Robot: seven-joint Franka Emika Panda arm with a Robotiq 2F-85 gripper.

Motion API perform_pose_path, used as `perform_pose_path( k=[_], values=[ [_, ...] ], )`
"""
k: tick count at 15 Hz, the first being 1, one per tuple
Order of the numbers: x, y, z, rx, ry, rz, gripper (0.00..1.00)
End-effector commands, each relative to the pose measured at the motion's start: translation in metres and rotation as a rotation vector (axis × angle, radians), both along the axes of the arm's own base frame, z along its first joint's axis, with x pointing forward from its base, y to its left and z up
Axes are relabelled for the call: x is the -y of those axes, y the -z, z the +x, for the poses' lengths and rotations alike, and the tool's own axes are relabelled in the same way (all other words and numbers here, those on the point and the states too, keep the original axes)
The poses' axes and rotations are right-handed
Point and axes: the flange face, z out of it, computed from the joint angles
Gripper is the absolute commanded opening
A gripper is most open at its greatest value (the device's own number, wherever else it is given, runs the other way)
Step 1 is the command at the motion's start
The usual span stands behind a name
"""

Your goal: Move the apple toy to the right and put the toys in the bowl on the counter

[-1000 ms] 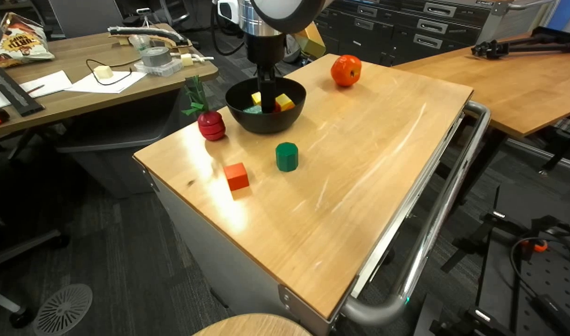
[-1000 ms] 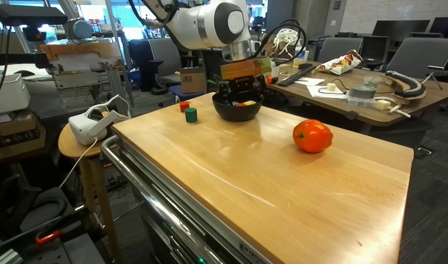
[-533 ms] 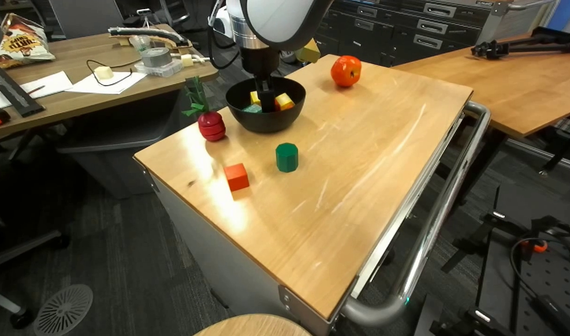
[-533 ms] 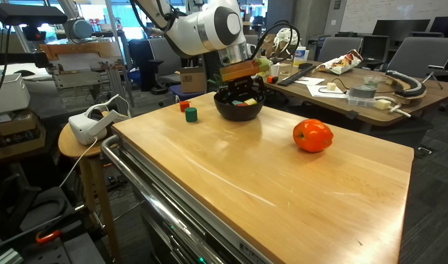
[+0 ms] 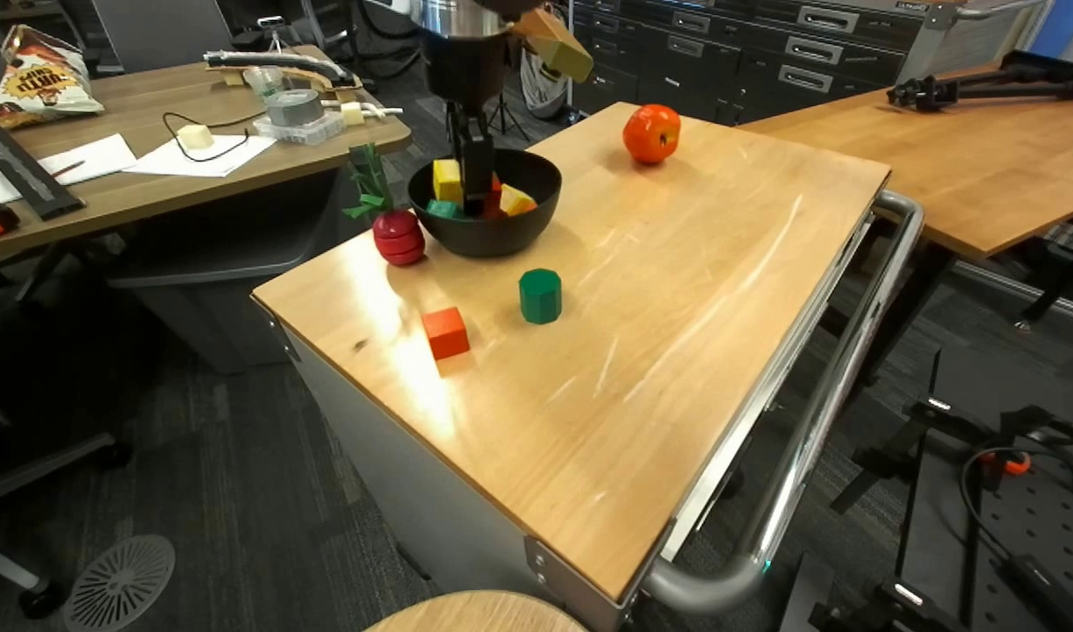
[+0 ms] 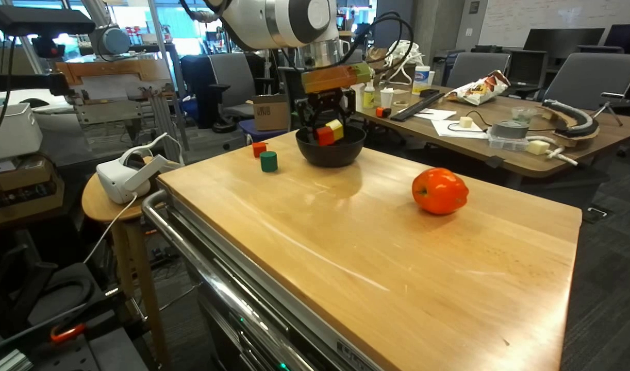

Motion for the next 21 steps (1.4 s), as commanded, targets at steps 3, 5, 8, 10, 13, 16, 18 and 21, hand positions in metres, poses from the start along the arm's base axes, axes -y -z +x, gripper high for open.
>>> perform_pose_path(
  k=[3,5,8,10,13,16,18,21],
  values=[
    [0.011,-0.074,-0.051,-0.012,-0.141,0.193,0.52],
    [0.025,-0.085,-0.069,-0.046,-0.151,0.234,0.52],
    [0.046,-0.081,-0.102,-0.134,-0.149,0.288,0.52],
    [0.064,-0.072,-0.129,-0.199,-0.113,0.269,0.52],
    [0.092,-0.056,-0.166,-0.255,-0.038,0.222,0.52],
    [0.120,-0.031,-0.184,-0.241,0.065,0.131,0.52],
    [0.133,-0.015,-0.188,-0.220,0.117,0.089,0.52],
    [0.143,0.003,-0.181,-0.153,0.176,0.087,0.52]
  ],
)
